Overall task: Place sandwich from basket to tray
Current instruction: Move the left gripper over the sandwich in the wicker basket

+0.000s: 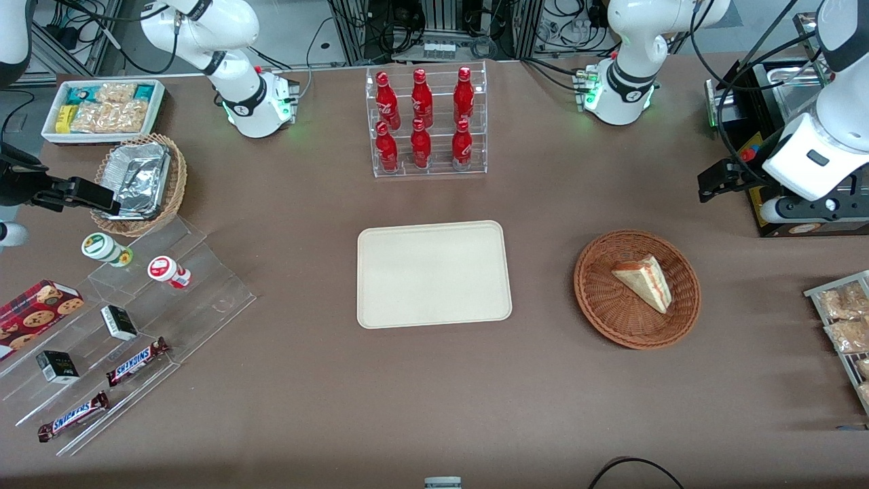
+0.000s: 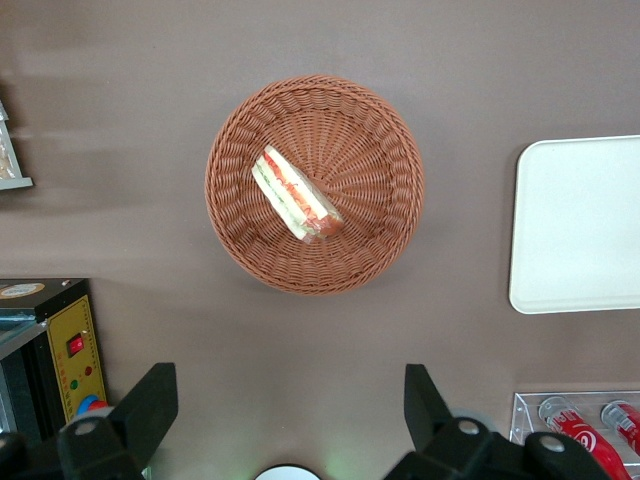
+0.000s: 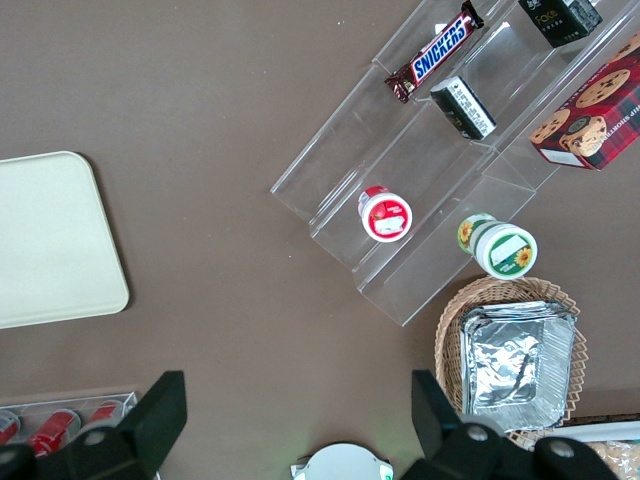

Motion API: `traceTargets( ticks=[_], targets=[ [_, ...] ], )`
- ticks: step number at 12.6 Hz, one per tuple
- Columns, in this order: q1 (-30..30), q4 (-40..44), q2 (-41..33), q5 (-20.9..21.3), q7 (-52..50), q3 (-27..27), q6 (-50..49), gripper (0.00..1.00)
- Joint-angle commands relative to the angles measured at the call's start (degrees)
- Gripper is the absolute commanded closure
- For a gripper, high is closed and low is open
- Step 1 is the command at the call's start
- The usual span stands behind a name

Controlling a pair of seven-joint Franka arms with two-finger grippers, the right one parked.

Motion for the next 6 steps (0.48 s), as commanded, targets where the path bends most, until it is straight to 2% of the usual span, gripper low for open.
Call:
traceTargets(
  ticks=[1,6],
  targets=[
    [-0.01,0.52,0.3,0.68,0.42,-0.34,0.4,0.0],
    [-0.44,-3.6,1.88,0.68,0.42,-0.43,3.73,0.0]
  ],
)
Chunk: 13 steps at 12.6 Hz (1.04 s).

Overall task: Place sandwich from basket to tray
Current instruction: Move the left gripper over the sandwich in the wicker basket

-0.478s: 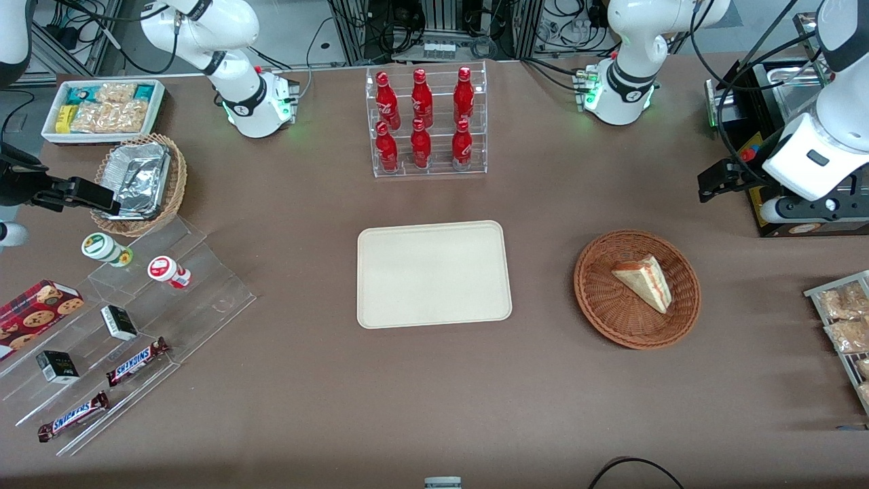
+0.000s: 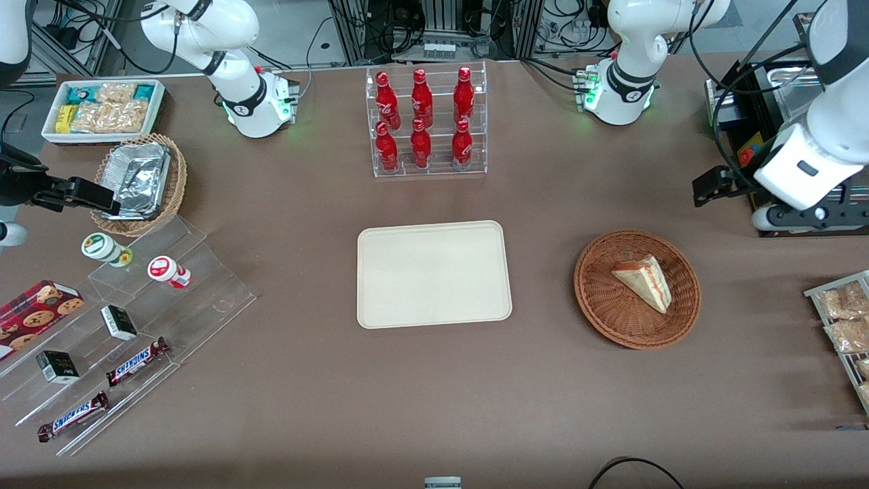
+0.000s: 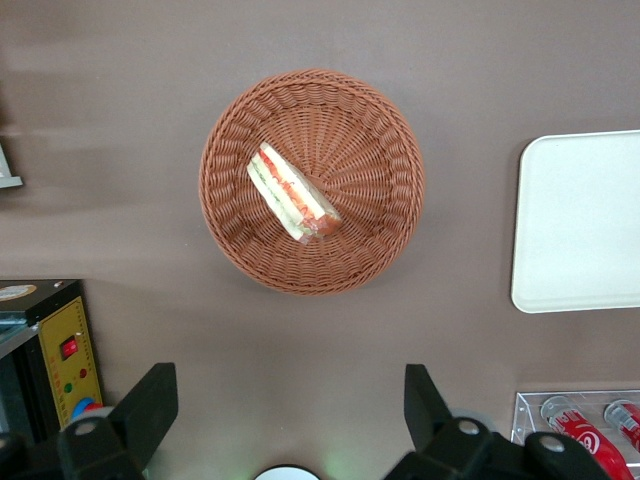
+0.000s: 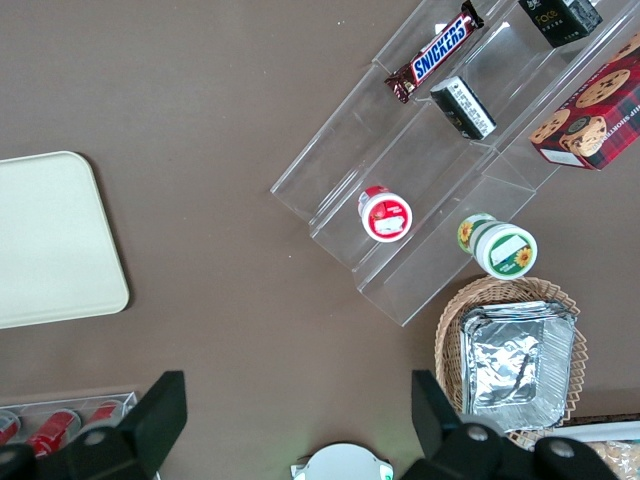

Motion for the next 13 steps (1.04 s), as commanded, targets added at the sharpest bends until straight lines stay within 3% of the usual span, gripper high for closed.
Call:
traceTargets(
  ticks=[1,8,13],
  targets=[
    [-0.23,-3.82,0.41,0.67,0.31,-0.24,3.2,0.0],
    [-0.23,-22.8,0.85,0.94,0.31,-0.24,25.24,0.0],
    [0.47,-29.05,1.21,0.85,-3.79,0.2,35.18,0.0]
  ],
)
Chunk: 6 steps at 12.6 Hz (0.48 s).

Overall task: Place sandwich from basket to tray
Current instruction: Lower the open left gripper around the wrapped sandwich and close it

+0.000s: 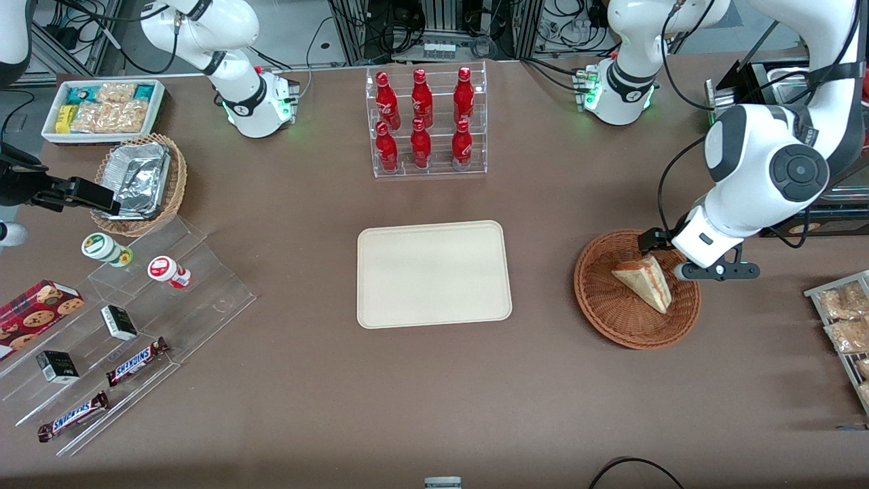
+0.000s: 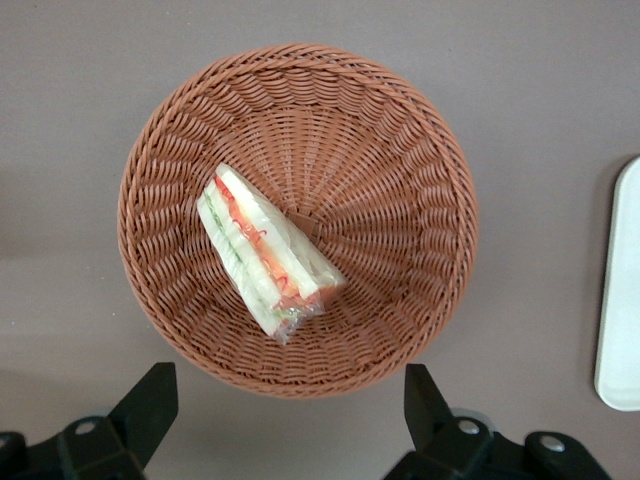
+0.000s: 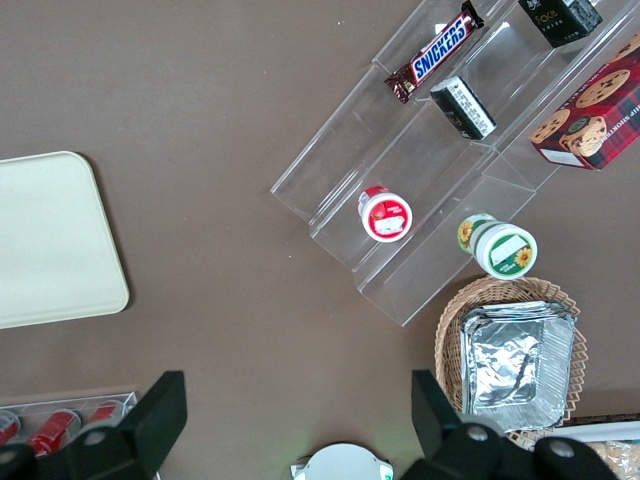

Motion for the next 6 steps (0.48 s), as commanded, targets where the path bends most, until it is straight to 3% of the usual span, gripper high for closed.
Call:
traceTargets(
  ticks=[1,6],
  targets=[
    [0.29,-3.54,-1.17,0.74,-8.43,0.1,4.73,0.0],
    [0.29,-5.82,-0.38,0.65,-36.9,0.01,10.78,0.0]
  ],
)
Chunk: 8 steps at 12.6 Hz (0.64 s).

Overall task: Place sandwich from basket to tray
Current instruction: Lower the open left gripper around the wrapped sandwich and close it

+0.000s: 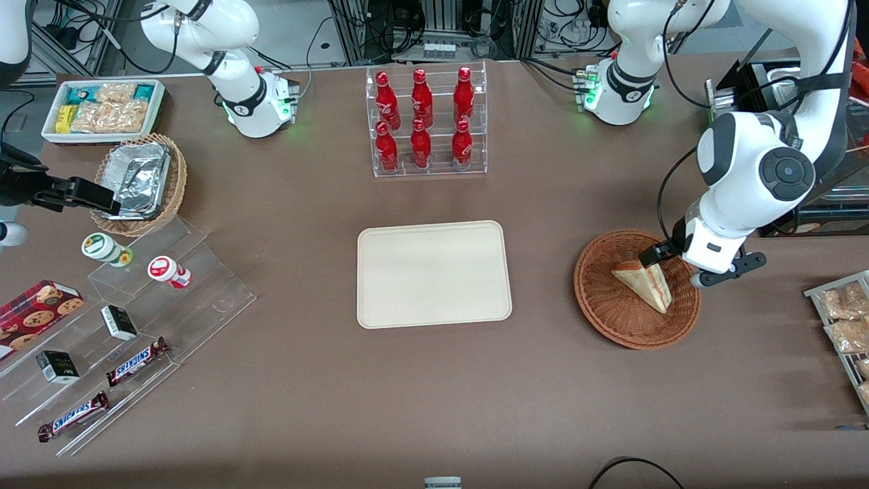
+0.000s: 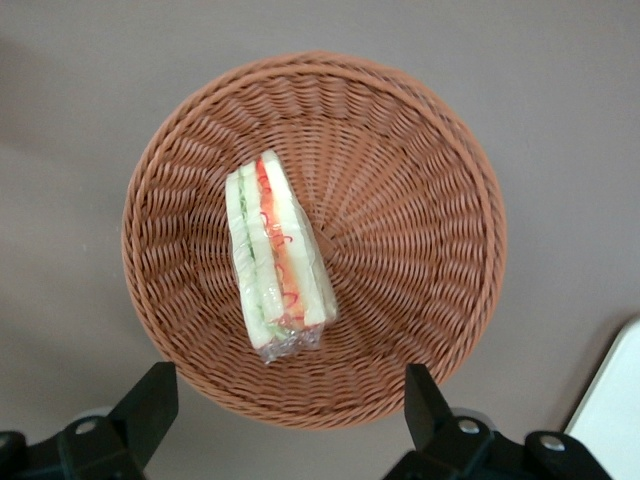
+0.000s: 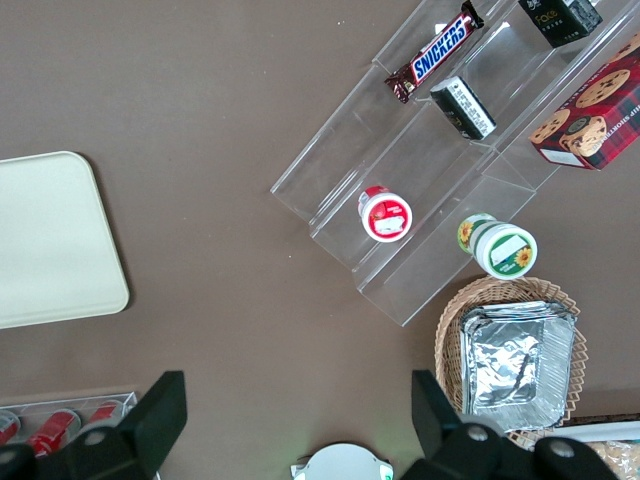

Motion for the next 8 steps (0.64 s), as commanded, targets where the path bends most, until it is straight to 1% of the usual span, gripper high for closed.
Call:
traceTargets(
  ticks=[1,3,8],
  targets=[
    [0.16,-3.28,-0.52,0.66,-10.12,-0.26,5.55,0.0],
    [0.25,-4.26,-0.26,0.57,-11.88,-0.17,7.32,0.0],
    [0.33,-5.23,1.41,0.57,-14.0,-0.08,6.97,0.0]
  ],
)
